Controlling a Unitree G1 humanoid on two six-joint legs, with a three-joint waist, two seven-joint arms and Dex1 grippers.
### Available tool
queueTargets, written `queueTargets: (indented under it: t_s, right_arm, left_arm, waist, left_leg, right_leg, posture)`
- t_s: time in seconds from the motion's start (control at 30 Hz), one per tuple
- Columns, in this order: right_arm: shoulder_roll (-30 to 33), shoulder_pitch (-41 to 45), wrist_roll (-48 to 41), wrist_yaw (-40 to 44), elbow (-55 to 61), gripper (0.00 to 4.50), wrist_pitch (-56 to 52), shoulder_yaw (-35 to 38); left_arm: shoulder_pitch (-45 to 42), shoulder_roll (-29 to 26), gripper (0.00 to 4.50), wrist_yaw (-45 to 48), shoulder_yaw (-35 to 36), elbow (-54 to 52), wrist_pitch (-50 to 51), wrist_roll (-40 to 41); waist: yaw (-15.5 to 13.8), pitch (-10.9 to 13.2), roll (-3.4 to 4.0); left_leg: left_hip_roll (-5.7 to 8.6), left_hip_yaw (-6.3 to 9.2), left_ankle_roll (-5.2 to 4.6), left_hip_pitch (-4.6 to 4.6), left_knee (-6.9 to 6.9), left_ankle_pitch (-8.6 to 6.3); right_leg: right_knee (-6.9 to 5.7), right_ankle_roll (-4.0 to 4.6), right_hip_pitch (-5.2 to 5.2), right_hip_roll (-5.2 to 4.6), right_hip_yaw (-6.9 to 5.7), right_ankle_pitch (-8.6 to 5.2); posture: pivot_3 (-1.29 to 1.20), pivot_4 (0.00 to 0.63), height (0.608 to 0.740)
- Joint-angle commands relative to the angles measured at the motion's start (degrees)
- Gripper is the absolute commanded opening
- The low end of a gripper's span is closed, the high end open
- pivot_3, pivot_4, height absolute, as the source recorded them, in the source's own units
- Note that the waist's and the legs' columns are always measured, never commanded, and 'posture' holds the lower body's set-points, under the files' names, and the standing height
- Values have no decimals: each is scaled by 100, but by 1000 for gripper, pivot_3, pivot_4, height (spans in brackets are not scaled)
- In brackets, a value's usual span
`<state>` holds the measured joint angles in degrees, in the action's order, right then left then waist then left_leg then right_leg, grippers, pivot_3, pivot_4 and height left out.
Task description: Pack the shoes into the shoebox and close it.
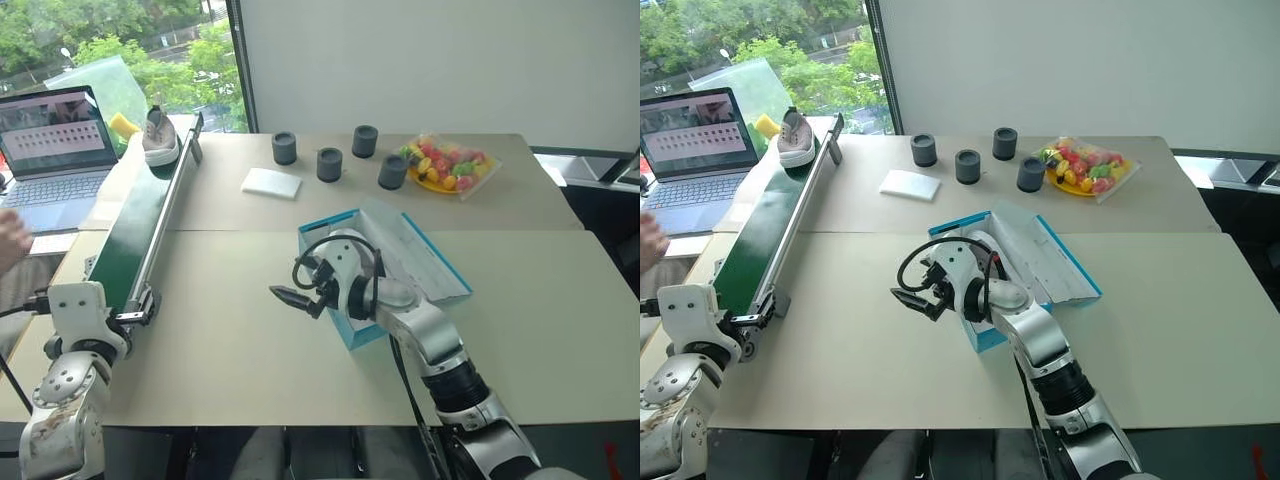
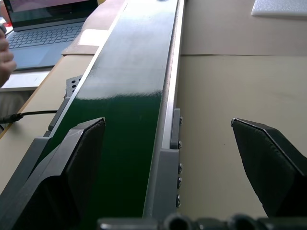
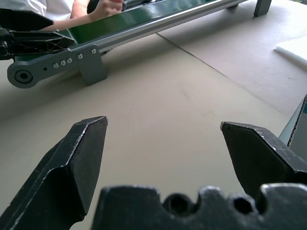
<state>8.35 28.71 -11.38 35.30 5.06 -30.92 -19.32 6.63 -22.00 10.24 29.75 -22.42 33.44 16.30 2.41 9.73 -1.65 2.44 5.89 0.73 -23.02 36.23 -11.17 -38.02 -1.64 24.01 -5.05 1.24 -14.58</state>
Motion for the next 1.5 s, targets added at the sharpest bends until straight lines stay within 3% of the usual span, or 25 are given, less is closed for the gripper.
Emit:
queueTargets:
  t_s: [0.03, 1.5]
  right_arm:
    - [13, 141, 163, 51, 27, 4469, 291, -108]
    - [151, 144, -39, 417, 295, 4469, -95, -47]
  left_arm:
    - [24, -110, 4500, -64, 33, -40, -175, -156]
    - [-302, 140, 4500, -658, 612, 230, 233, 445]
  waist:
    - [0, 0, 0]
    - [-5, -2, -3]
  left_leg:
    - [0, 0, 0, 0, 0, 0]
    - [-4, 4, 1, 2, 0, -1]
  right_leg:
    - [0, 0, 0, 0, 1, 0]
    - [0, 1, 1, 2, 4, 0]
  posture:
    - [0, 150, 740]
    - [0, 150, 740]
